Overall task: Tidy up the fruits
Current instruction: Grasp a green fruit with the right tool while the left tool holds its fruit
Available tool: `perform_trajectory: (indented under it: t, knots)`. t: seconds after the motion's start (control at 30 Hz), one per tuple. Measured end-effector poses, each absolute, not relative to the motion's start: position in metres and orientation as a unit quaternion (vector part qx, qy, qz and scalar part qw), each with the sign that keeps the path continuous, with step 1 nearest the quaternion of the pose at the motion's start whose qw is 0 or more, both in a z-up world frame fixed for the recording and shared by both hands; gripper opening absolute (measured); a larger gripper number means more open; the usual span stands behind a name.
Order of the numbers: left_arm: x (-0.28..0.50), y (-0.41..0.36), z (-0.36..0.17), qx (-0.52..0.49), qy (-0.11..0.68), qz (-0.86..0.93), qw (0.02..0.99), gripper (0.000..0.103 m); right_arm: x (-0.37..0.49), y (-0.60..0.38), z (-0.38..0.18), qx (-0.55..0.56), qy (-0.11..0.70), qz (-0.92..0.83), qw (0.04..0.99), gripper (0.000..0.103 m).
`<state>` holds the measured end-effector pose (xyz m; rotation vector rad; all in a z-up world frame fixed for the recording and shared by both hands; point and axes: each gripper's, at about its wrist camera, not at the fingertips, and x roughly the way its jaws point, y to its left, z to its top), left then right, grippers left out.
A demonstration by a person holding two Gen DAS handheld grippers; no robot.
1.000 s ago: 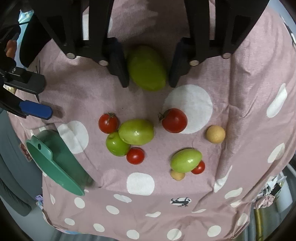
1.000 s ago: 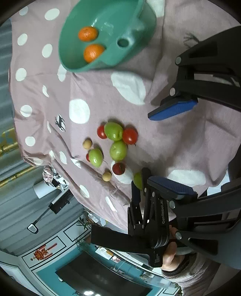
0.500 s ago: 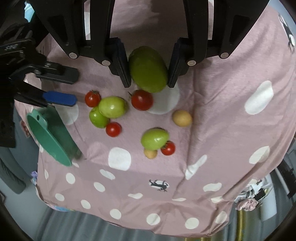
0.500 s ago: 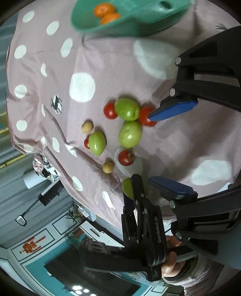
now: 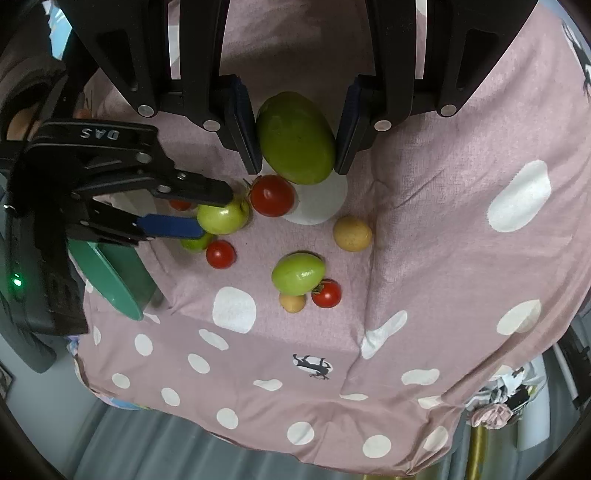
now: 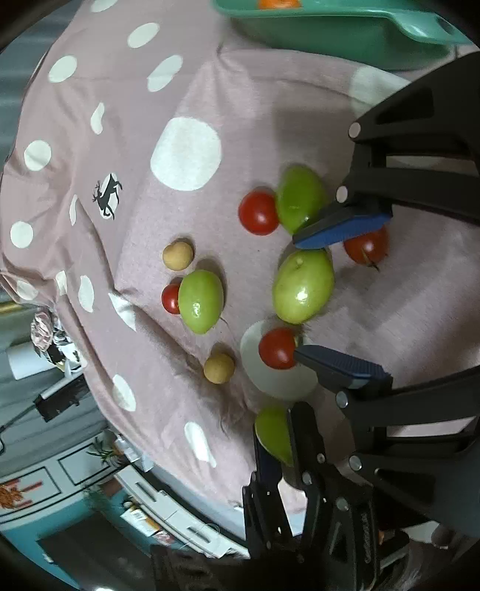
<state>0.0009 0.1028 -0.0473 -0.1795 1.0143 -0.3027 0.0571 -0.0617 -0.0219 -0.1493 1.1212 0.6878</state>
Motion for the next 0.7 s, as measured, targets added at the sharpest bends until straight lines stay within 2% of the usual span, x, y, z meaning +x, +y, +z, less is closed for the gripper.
perform_trajectory:
  t: [0.07,0.2,0.7]
  knots:
    - [0.002,0.104,-0.048,-0.087,0.483,-0.144,0.859,0.041,0.061,-0.059,-0.026,-0.078,0.527,0.32,0.783,0.055]
    - [0.002,0.107,-0.049,-0.092,0.483,-0.144,0.859,0.041,0.065,-0.055,-0.026,-0.091,0.525,0.322,0.782,0.047]
    - [0.003,0.105,-0.048,-0.092,0.481,-0.153,0.858,0.041,0.077,-0.035,-0.03,-0.126,0.528,0.325,0.774,0.047]
